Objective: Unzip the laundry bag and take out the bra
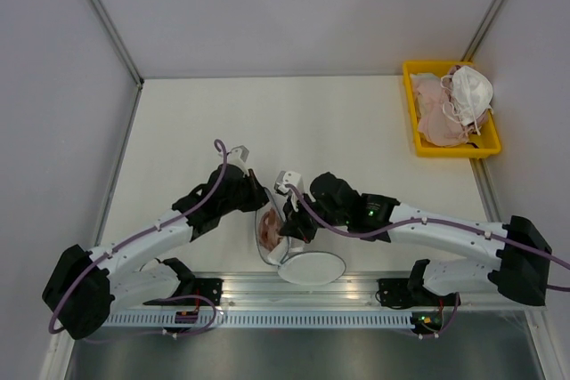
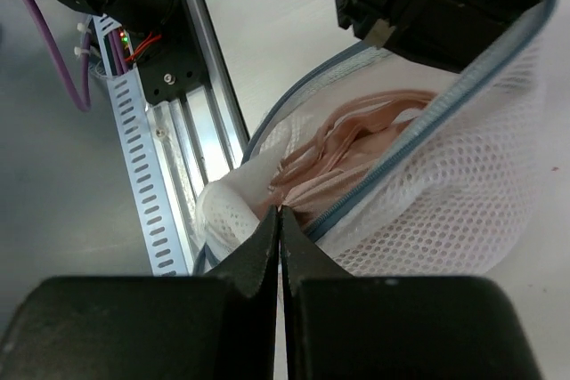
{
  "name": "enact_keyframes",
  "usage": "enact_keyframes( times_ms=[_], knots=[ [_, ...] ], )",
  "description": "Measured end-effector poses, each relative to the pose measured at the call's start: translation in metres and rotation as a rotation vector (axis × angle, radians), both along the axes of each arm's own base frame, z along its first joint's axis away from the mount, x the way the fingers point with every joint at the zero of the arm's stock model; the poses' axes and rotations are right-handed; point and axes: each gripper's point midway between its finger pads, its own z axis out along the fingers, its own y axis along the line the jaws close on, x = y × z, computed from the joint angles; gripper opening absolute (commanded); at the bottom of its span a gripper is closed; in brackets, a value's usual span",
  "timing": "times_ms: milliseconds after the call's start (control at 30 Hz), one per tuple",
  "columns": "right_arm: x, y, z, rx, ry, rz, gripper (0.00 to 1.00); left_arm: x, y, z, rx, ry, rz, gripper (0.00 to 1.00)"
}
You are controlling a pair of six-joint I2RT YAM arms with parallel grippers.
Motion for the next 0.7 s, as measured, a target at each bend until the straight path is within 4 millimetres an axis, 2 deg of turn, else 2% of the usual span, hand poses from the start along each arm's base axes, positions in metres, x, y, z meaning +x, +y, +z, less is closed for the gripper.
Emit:
enact_keyframes(
  times_ms=[133,400,567,700],
  knots=[
    [-0.009,0.014,-0.024,-0.023,0.078,0.063,0.0,0.004,-0.004,0.003,-0.001,0.0,0.001,0.02],
    [-0.018,0.023,-0.046,-0.047,0.147,0.123,0.0,0.012,-0.014,0.018,-0.028,-0.016,-0.013,0.02],
    [-0.018,0.025,-0.045,-0.043,0.147,0.127,0.0,0.016,-0.019,0.022,-0.038,-0.021,-0.02,0.02],
    [-0.013,0.027,-0.029,-0.015,0.115,0.113,0.01,0.017,-0.02,0.015,-0.025,-0.005,-0.019,0.02]
  ],
)
